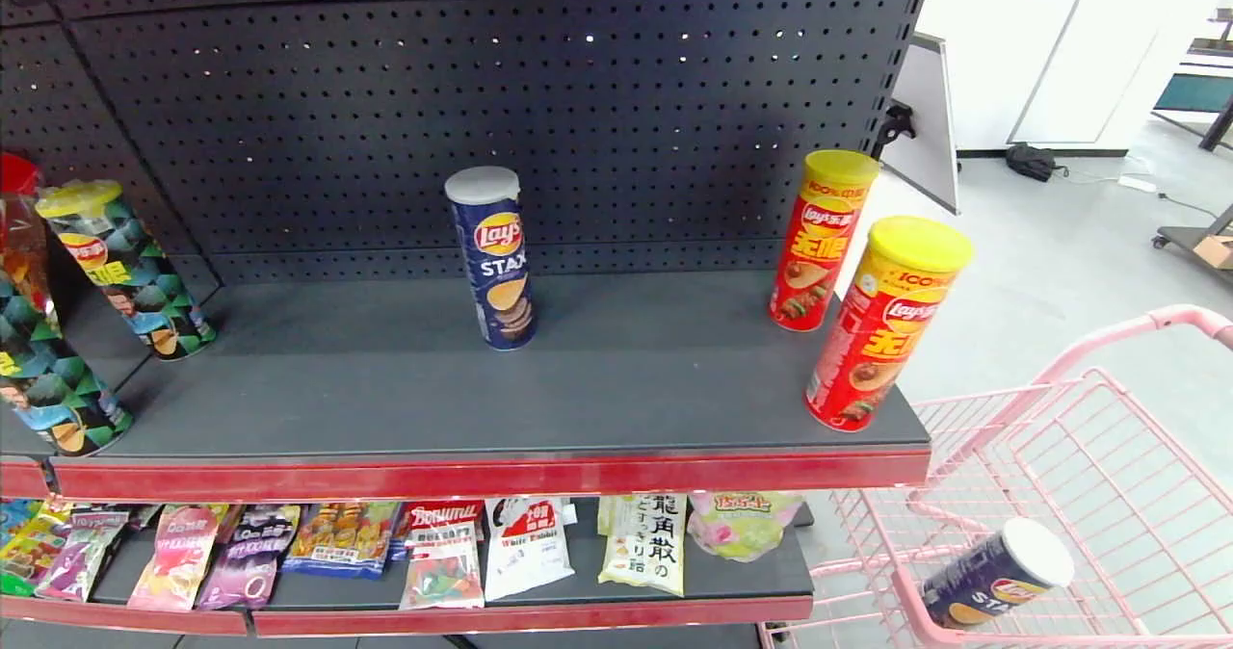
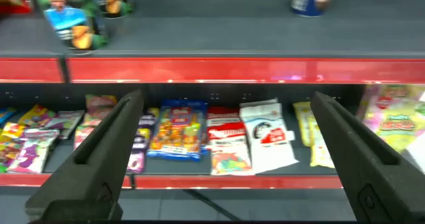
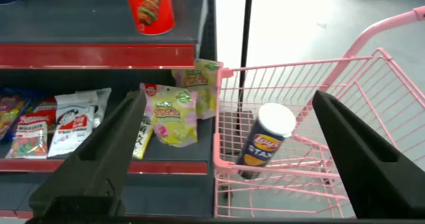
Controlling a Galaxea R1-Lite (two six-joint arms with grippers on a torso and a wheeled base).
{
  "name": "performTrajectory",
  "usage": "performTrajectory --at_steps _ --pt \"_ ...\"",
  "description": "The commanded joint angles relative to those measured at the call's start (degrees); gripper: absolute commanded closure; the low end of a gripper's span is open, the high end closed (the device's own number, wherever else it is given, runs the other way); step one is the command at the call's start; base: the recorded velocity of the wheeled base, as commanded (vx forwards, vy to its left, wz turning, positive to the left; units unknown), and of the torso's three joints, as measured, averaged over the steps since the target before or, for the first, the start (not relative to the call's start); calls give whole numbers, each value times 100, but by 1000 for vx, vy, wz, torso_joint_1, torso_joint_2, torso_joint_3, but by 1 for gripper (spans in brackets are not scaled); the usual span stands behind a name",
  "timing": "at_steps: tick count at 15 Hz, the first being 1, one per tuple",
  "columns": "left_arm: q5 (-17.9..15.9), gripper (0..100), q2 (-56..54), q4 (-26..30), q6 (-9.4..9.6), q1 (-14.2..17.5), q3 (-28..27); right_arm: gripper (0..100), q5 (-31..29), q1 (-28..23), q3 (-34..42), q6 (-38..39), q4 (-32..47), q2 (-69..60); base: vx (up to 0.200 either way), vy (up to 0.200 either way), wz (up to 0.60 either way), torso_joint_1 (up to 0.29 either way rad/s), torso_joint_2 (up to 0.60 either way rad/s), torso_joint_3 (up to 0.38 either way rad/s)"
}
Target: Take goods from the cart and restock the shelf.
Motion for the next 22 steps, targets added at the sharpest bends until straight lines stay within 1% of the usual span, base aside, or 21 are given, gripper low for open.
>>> performTrajectory --at_steps 1,6,9,18,22 --pt "4 0 2 -4 0 -1 0 0 3 1 0 -6 -1 6 0 -200 0 2 7 7" --pt "4 0 2 -4 0 -1 0 0 3 1 0 3 -1 6 0 -200 0 5 4 3" --pt "-4 0 2 -4 0 -1 0 0 3 1 0 11 -10 6 0 0 0 0 0 0" --pt "4 0 2 -4 -9 -1 0 0 3 1 0 11 -10 6 0 0 -600 4 6 2" --pt "4 0 2 5 -9 -1 0 0 3 1 0 3 -10 6 0 0 0 0 0 0"
